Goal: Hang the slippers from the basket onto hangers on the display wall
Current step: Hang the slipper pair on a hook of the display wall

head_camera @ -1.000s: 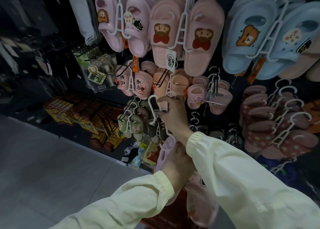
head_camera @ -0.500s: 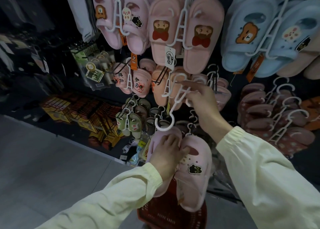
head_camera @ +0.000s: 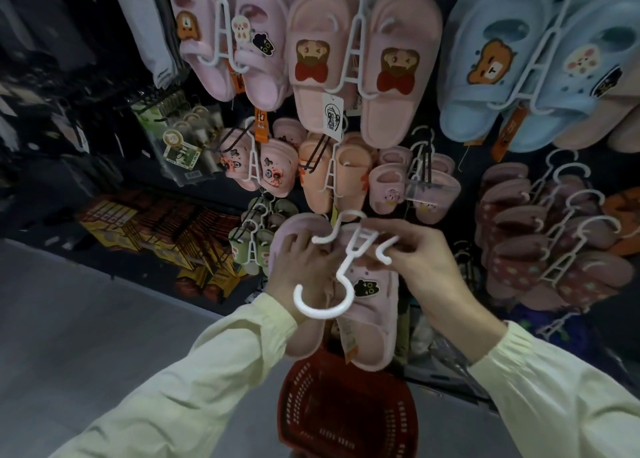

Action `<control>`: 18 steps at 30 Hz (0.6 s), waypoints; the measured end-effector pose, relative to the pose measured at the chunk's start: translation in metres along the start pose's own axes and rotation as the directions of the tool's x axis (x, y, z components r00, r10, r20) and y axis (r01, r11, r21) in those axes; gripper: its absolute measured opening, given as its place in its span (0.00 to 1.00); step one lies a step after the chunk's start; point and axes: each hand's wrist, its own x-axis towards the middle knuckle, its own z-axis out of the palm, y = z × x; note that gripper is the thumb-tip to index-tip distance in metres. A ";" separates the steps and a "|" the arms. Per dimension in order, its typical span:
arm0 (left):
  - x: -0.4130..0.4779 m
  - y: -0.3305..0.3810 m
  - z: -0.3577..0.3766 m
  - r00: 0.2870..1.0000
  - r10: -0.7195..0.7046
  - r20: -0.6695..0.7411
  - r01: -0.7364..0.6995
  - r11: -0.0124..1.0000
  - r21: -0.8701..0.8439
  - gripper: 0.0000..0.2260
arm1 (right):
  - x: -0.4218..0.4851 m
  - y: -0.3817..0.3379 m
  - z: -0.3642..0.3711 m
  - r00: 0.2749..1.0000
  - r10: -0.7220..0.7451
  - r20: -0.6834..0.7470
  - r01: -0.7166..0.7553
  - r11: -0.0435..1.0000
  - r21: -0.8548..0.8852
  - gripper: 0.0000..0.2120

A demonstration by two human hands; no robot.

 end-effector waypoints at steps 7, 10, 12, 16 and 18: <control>0.010 -0.009 -0.001 0.967 -0.106 0.233 0.080 0.990 0.119 0.18 | -0.001 0.006 0.005 0.996 -0.045 0.071 0.054 0.991 -0.126 0.12; 0.012 -0.012 0.003 0.985 -0.077 0.152 0.049 0.983 0.177 0.15 | 0.000 0.004 0.002 0.996 -0.071 0.057 0.084 0.961 -0.262 0.11; 0.013 -0.008 0.003 0.985 -0.092 0.146 0.065 0.981 0.181 0.13 | 0.001 0.000 -0.002 0.996 -0.084 0.035 0.091 0.936 -0.339 0.13; 0.019 -0.009 -0.002 0.983 -0.102 0.149 0.077 0.983 0.167 0.20 | 0.001 -0.001 -0.009 0.993 -0.086 0.083 0.117 0.848 -0.517 0.16; 0.020 -0.009 -0.005 0.979 -0.108 0.176 0.084 0.987 0.136 0.27 | 0.005 0.002 -0.012 0.995 -0.093 0.024 0.091 0.832 -0.547 0.10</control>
